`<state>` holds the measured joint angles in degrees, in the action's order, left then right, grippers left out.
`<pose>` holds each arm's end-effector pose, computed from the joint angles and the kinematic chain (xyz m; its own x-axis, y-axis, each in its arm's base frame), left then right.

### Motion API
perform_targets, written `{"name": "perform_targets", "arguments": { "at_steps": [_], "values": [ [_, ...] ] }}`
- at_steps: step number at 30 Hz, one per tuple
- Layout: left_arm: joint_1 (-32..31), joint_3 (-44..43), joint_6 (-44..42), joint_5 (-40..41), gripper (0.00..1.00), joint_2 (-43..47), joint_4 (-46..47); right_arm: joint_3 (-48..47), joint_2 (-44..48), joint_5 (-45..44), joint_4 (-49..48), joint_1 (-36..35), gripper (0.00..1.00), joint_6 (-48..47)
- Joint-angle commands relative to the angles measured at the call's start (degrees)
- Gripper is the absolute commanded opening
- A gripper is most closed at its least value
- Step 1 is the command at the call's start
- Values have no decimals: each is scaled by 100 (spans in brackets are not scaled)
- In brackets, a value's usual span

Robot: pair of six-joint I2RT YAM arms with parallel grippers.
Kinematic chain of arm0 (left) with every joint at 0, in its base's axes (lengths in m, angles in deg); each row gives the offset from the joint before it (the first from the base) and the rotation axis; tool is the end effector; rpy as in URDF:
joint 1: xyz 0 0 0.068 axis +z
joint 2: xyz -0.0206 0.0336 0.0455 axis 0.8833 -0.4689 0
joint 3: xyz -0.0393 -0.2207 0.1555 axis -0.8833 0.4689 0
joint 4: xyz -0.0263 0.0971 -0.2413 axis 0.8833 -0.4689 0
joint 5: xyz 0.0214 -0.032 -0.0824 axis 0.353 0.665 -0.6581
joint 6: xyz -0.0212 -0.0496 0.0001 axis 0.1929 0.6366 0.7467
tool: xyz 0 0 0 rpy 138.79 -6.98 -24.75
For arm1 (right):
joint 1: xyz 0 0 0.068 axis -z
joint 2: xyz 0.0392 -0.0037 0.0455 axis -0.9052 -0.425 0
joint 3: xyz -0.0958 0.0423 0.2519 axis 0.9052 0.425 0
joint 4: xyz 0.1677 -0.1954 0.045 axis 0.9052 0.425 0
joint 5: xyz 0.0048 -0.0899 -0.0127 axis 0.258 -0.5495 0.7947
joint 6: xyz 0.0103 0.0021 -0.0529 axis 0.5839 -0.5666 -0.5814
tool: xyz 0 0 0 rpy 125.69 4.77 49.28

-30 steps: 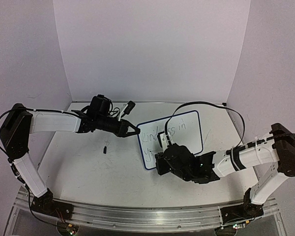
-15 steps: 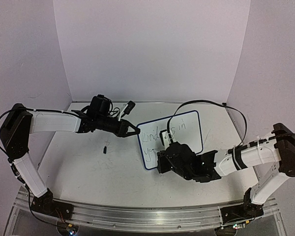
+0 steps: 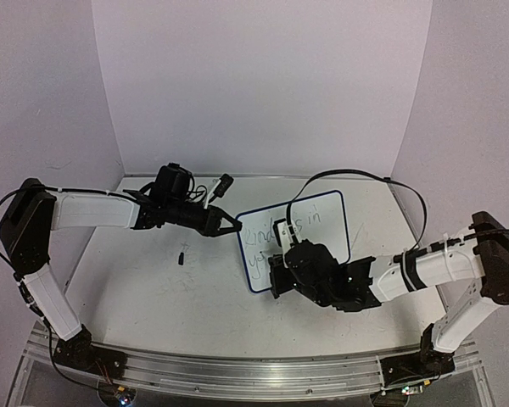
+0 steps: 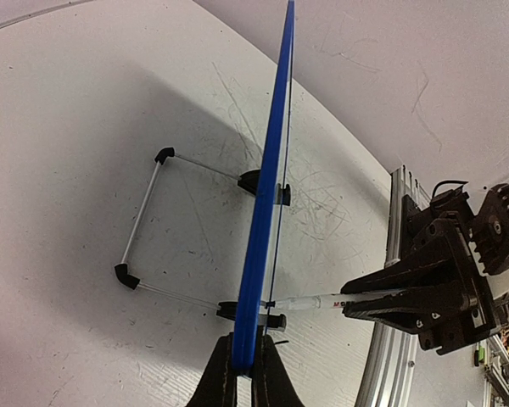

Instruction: Write a sentence on the whiteboard

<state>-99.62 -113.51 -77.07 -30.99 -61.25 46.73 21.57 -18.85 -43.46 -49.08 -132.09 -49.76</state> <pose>0.2844 -0.2466 0.2314 -0.5813 0.2629 -0.7700 0.8002 0.3564 -0.4824 0.1453 0.3050 0.2000 -0.4235 -0.1454 -0.8942 -0.5526 0.8236 0.1278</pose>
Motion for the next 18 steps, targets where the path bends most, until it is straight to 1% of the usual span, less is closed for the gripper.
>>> {"name": "perform_targets", "arguments": {
  "at_steps": [1, 9, 18],
  "values": [
    [-50, 92, -371, 374, 0, 84, -268, -143, -134, 105, -194, 67, 0, 21],
    [-56, 80, -368, 357, 0, 72, -265, 140, -120, 262, -114, -18, 0, 291],
    [-60, 81, -361, 366, 0, 66, -264, 202, 19, 192, -42, -45, 0, 392]
  ]
}}
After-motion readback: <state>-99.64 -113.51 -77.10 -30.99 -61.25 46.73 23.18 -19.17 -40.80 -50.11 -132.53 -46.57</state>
